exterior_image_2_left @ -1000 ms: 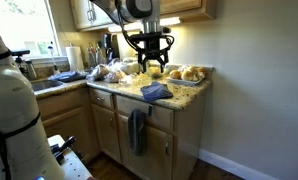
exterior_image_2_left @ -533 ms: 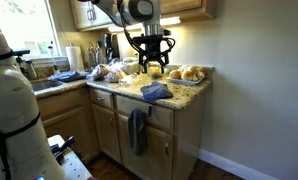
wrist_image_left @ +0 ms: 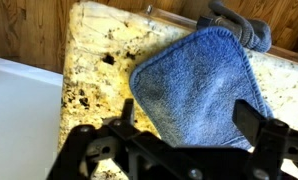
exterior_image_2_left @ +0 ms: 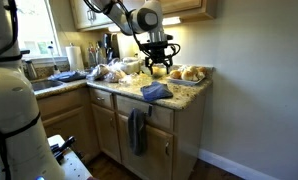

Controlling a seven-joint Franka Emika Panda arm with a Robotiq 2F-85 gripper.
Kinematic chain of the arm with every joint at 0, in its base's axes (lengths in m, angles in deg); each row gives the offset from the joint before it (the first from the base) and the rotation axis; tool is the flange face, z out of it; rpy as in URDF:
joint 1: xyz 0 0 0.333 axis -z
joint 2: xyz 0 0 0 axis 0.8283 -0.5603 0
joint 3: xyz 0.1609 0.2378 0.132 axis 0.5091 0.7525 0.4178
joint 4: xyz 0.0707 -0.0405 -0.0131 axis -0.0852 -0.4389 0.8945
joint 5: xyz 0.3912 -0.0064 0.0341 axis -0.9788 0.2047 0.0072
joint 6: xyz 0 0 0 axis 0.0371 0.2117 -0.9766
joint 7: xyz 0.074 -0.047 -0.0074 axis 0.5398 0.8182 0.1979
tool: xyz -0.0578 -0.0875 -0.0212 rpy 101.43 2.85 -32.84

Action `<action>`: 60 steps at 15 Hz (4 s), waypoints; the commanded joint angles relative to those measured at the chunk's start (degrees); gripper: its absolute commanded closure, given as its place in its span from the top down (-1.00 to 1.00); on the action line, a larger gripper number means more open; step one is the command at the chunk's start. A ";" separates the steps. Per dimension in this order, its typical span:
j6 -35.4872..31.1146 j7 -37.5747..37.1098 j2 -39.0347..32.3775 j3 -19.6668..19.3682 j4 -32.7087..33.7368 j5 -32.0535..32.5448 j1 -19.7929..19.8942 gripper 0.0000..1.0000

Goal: Take the top towel, hang it on the hook and put it back on the counter

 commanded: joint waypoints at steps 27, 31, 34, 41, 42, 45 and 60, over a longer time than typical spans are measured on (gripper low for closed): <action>-9.87 5.73 -21.77 8.54 15.15 -0.91 2.69 1.00; -10.02 6.87 -22.65 9.58 15.23 -1.23 3.54 0.33; -10.00 8.09 -22.64 10.34 14.85 -1.66 4.17 -0.06; -10.31 10.31 -20.56 10.98 13.01 -1.30 4.35 -0.85; -10.38 10.65 -20.07 11.01 12.53 -1.13 4.25 -0.87; -10.30 11.27 -17.89 10.59 10.65 0.43 3.62 -0.84; -9.14 18.18 -14.93 11.33 8.31 -1.17 3.77 -0.02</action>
